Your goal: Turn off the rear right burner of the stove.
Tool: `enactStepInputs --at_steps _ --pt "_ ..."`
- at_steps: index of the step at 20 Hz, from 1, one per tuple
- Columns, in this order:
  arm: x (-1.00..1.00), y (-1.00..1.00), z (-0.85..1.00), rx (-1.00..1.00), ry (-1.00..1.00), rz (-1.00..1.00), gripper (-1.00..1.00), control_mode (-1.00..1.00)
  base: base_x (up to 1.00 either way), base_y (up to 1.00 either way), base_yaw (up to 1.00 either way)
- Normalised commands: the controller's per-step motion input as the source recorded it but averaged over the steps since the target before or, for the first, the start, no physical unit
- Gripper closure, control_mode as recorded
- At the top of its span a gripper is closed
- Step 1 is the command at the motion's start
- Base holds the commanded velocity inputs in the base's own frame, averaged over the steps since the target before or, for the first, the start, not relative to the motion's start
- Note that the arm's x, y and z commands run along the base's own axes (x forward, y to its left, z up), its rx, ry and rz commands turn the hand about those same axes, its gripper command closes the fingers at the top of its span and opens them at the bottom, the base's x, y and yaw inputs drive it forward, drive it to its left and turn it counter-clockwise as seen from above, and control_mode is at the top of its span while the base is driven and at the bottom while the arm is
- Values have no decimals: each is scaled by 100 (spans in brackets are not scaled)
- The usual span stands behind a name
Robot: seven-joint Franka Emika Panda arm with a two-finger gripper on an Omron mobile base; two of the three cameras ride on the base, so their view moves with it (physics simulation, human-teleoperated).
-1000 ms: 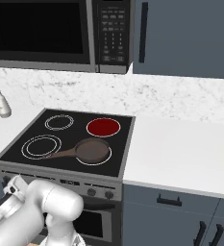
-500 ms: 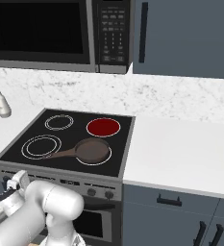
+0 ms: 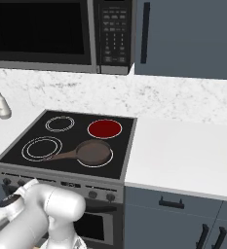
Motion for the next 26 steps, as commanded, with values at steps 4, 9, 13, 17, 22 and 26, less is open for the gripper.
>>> enactStepInputs --at_steps 4,9,13,17,22,26 --pt "0 -45 32 85 -12 -16 100 -100 0 0 0" --pt "0 -34 24 84 -13 -22 100 -100 0 0 0" --pt "7 -29 25 83 -14 -23 100 -100 0 0 0" --pt "15 -30 27 80 -14 -23 100 -100 0 0 0" --pt "14 -35 26 80 -15 -23 100 -100 0 0 0" --pt "16 -39 18 83 -16 -23 100 -100 0 0 0"
